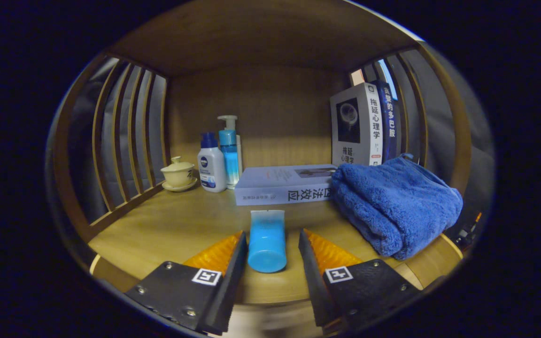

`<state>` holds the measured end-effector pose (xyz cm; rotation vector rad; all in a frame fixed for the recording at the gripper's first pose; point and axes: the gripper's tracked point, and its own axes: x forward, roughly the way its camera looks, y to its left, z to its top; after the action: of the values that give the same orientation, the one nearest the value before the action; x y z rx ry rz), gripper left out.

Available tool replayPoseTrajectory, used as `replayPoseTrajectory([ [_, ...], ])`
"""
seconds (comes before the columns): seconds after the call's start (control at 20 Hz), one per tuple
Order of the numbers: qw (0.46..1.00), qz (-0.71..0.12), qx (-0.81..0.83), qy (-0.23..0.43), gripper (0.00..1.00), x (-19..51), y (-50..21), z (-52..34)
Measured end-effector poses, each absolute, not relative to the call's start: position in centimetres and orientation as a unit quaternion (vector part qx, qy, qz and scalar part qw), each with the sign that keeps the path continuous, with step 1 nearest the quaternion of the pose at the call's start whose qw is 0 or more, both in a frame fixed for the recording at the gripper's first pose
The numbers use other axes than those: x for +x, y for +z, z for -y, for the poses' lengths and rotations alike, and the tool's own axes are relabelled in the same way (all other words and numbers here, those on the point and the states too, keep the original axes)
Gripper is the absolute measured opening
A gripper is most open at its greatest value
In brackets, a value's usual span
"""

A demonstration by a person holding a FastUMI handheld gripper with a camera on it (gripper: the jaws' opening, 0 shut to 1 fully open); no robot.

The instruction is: Pull open the drawer, take out the items inside it, and place them on the countertop above the cabinet.

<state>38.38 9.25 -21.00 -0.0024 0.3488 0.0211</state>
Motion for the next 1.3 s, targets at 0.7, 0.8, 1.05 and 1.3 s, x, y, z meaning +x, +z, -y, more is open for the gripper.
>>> replayPoseTrajectory([
  [0.7, 0.999, 0.022, -0.017, 0.04, 0.81, 32.2, -6.9, -8.6],
  [0.8, 0.998, 0.03, -0.03, 0.051, 0.81, 29.4, -4.9, -7.9],
  [1.05, 0.998, -0.001, -0.023, 0.057, 0.81, 20.8, -4.9, -5.7],
  [1.3, 0.997, -0.055, -0.005, 0.046, 0.81, 13.3, -10.8, -5.5],
])
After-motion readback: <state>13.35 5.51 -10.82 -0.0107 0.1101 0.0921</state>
